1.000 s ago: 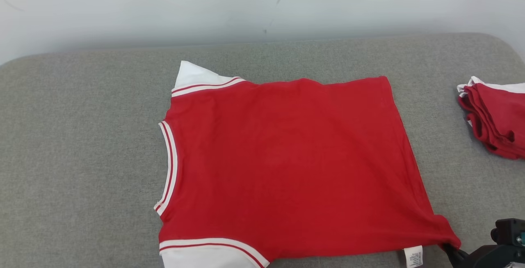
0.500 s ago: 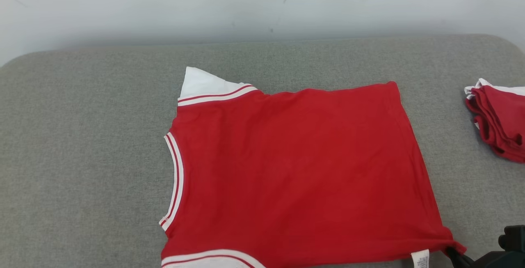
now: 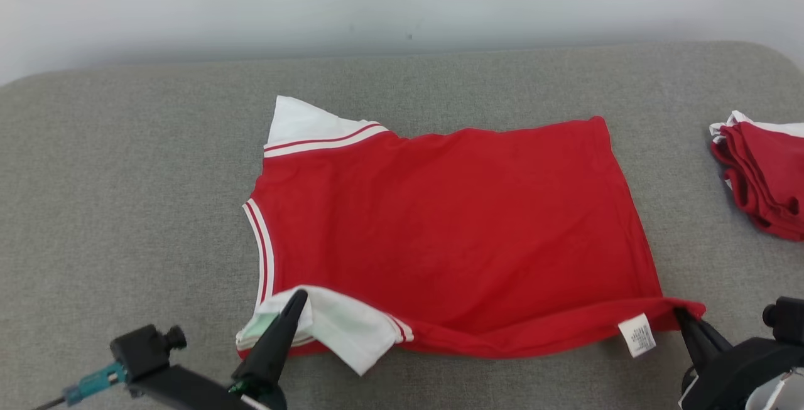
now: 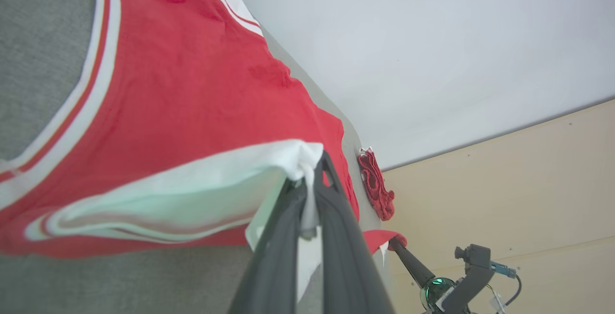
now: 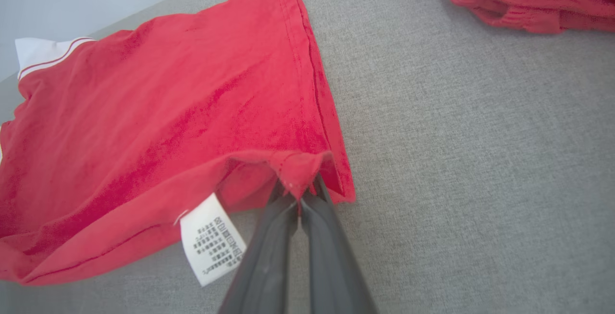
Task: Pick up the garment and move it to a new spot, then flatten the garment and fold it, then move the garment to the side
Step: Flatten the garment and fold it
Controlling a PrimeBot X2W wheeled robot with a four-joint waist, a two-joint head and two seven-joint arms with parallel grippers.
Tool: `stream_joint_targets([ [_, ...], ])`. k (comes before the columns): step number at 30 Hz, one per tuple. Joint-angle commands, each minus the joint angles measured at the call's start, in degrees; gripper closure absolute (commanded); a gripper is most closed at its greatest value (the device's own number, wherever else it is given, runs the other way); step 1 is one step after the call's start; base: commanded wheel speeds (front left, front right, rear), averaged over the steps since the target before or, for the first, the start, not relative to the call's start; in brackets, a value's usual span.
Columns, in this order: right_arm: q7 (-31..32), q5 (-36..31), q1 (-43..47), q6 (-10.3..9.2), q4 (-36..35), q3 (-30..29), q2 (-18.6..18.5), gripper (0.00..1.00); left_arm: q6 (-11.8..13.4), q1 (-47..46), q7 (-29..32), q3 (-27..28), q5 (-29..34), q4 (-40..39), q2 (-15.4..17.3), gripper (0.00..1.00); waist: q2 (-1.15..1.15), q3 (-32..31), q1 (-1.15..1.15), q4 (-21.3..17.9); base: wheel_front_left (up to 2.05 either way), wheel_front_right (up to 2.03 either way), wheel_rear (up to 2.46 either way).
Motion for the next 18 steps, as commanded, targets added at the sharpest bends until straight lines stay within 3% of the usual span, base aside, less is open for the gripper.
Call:
stream_joint_targets([
  [1,-1.2,-0.4,-1.3,-0.13,0.5,0.4,-0.3,1.00,0.0,-2.3,-1.1,-0.3,2.0,1.6,-0.7,1.00,0.00,0.6,-0.01,-0.3,0.00,0.00,0.00],
  [12,-8.5,-2.3,-9.3,-0.13,6.3,2.8,-1.7,1.00,0.1,-15.3,-9.2,-3.1,15.2,13.9,-3.6,1.00,0.00,4.3,-0.01,-0.5,0.00,0.00,0.00],
  [18,-11.1,-3.6,-14.1,-0.13,10.3,4.7,-2.7,1.00,-0.3,-19.8,-12.6,-3.6,18.1,17.8,-4.6,1.00,0.00,5.9,-0.01,-0.7,0.00,0.00,0.00],
])
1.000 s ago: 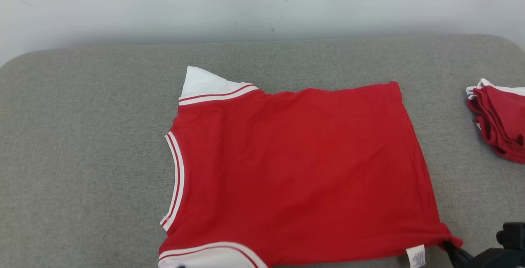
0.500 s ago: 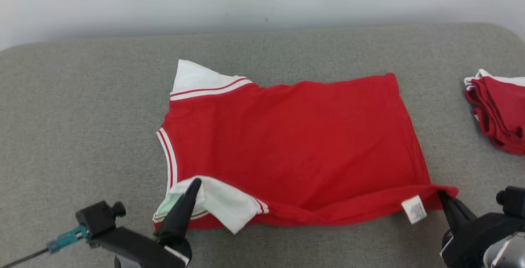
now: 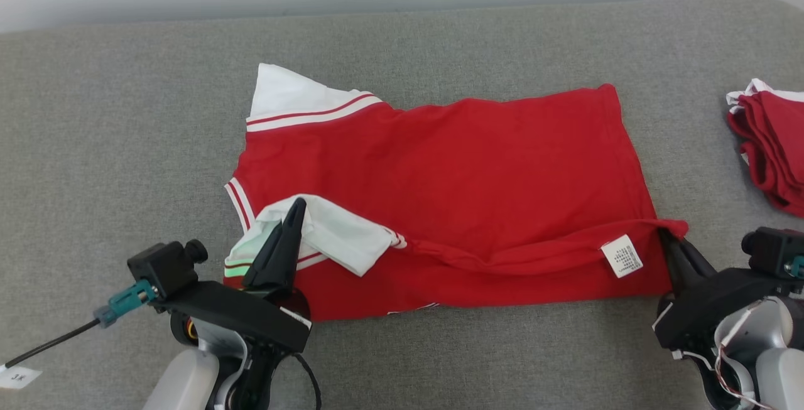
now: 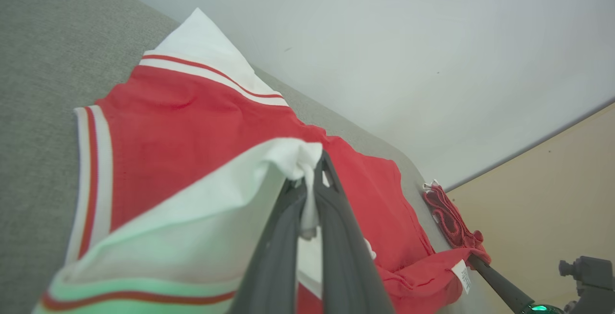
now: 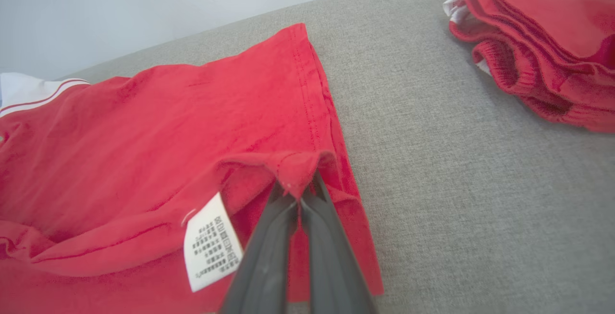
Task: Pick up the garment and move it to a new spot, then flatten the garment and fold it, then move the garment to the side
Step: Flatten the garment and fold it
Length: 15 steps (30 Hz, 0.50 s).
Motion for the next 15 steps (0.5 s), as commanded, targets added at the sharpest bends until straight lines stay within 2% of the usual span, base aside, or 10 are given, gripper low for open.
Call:
stream_joint_targets([
  [1,-0.7,-0.5,-1.4,-0.13,1.2,0.8,-0.4,1.00,-0.3,-1.4,-1.1,0.1,1.1,0.7,-0.2,1.00,-0.01,0.6,-0.01,0.0,0.00,0.00,0.00],
  [13,-4.9,-2.3,-6.6,-0.13,7.3,0.6,-0.8,1.00,-0.1,-5.4,-2.9,-0.6,3.1,4.7,-0.6,1.00,-0.01,2.4,-0.01,0.9,0.00,0.00,0.00],
  [14,-5.4,-2.6,-6.9,-0.13,7.6,0.7,-0.7,0.66,0.2,-5.8,-3.2,-0.7,3.7,5.2,-0.5,1.00,-0.01,2.6,-0.01,0.9,0.00,0.00,0.00],
  [15,-6.2,-2.7,-7.5,-0.13,7.9,0.4,-0.4,0.07,0.7,-6.1,-3.5,-0.6,4.2,5.7,-0.5,0.65,-0.01,2.7,-0.01,0.9,0.00,0.00,0.00],
])
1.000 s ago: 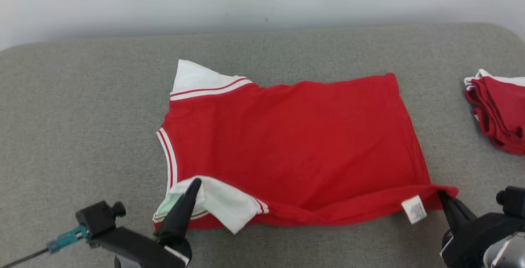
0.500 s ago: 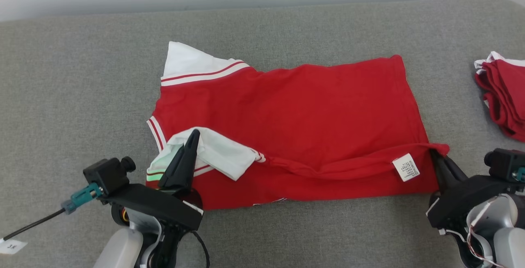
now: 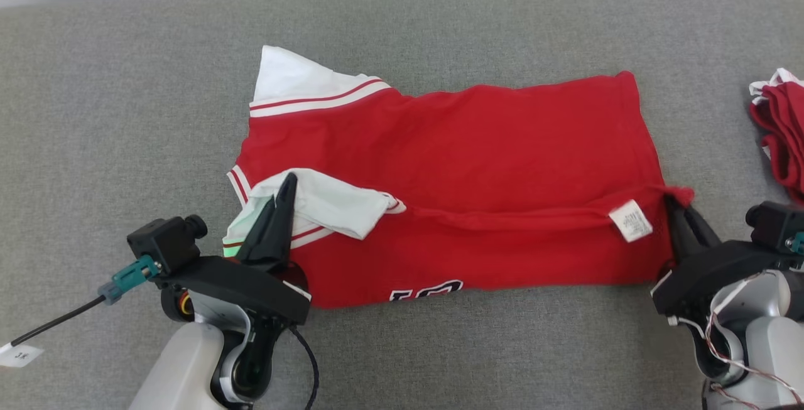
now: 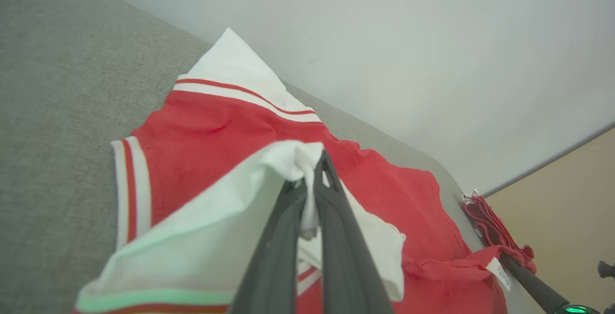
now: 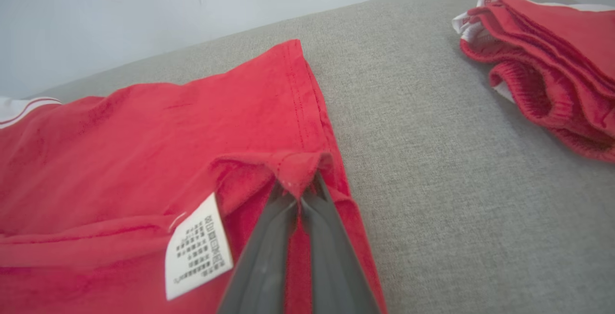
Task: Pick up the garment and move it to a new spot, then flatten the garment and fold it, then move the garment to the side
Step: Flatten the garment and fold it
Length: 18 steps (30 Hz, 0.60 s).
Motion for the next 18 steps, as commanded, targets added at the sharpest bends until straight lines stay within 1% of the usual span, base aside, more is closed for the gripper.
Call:
stream_joint_targets([
  [1,-0.8,0.0,-1.0,-0.14,0.2,-0.3,0.7,0.00,0.4,-0.8,-0.5,0.1,1.1,0.5,0.1,0.00,-0.01,0.1,-0.01,0.0,0.00,0.00,0.00],
  [3,-2.4,-0.1,-2.1,-0.14,0.6,-0.9,1.3,0.00,1.4,-1.3,-1.2,0.1,1.8,1.5,0.1,0.00,-0.01,0.3,-0.01,0.1,0.00,0.00,0.00],
  [5,-5.3,-0.4,-3.7,-0.14,1.0,-1.5,2.0,0.00,2.3,-1.7,-2.4,-0.4,3.9,2.5,0.5,0.00,-0.01,0.2,-0.01,0.1,0.00,0.00,0.00],
  [9,-6.9,-0.4,-3.6,-0.14,1.1,-1.4,1.6,0.00,3.9,-0.6,-4.3,-0.9,6.2,3.4,1.2,0.00,-0.01,-0.5,-0.01,0.3,0.00,0.00,0.00],
  [13,-5.9,-0.3,-1.6,-0.14,-0.1,-2.7,1.5,0.00,7.1,2.1,-5.2,-1.5,9.8,3.0,3.3,0.00,-0.01,-1.7,-0.01,0.5,0.00,0.00,0.00],
  [18,-0.7,-2.0,2.6,-0.13,-2.3,-5.9,2.5,0.00,11.3,6.7,-2.4,-4.3,14.2,1.2,6.5,0.00,-0.01,-3.0,-0.01,0.8,0.00,0.00,0.00],
])
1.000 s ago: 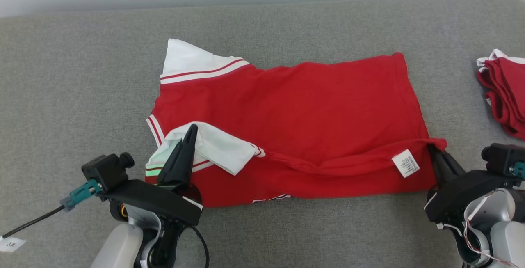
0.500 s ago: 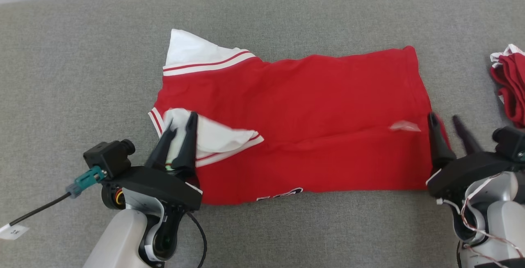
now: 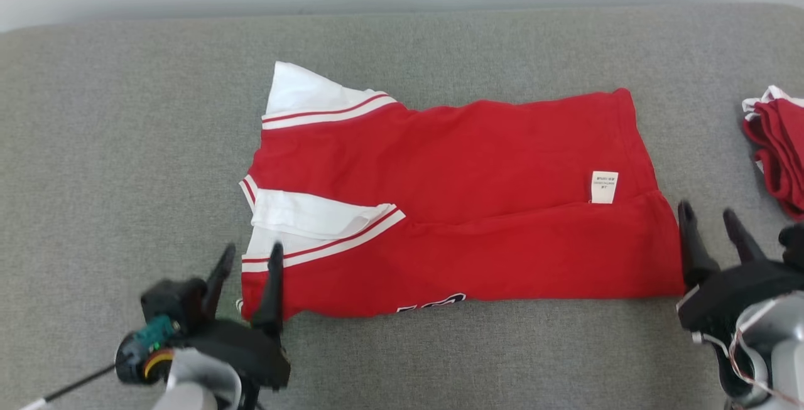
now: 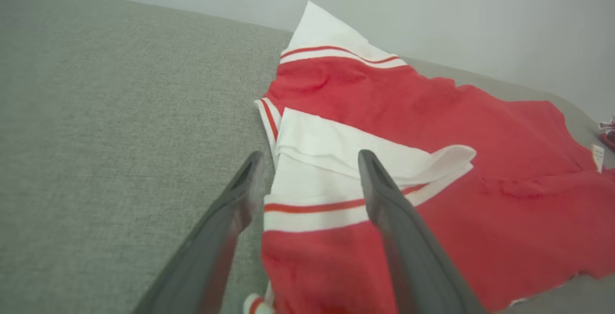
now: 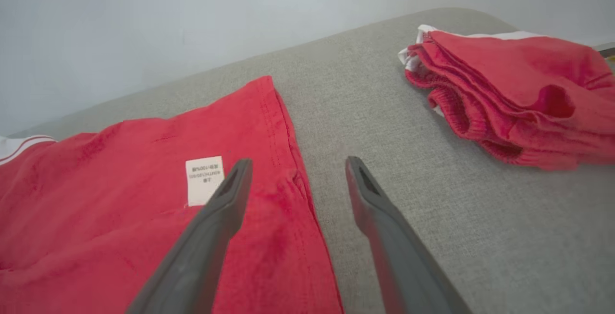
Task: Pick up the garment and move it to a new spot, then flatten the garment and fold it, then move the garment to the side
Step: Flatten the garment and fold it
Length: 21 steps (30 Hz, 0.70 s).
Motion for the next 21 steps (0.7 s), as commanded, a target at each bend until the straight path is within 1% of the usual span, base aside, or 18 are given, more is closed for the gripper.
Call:
stream_joint_targets([
  [1,1.3,-0.7,1.2,-0.14,-0.7,-0.7,0.7,0.00,0.8,1.2,0.7,-0.5,1.1,-0.7,0.7,0.00,0.00,-0.5,0.00,0.2,0.00,0.00,0.00],
  [6,7.6,-2.2,3.9,-0.13,-3.3,-3.0,2.7,0.00,3.8,4.0,4.7,-1.9,2.1,-2.2,2.2,0.00,0.00,-0.7,0.00,0.2,0.00,0.00,0.00],
  [12,13.1,-4.6,2.2,-0.13,-1.6,-3.0,4.1,0.00,7.0,2.6,9.5,-2.6,2.8,-1.3,2.4,0.00,0.00,0.4,0.00,-0.2,0.00,0.00,0.00],
  [16,14.9,-5.5,0.2,-0.14,0.4,-3.0,4.6,0.00,8.3,2.8,13.5,-3.3,1.8,-0.8,2.0,0.00,0.00,1.0,0.00,-0.2,0.00,0.00,0.00],
  [21,17.5,-6.6,-0.9,-0.14,1.8,-4.0,5.0,0.00,8.7,2.9,16.3,-4.2,1.3,-1.0,2.0,0.00,0.00,1.2,0.00,0.2,0.00,0.00,0.00],
])
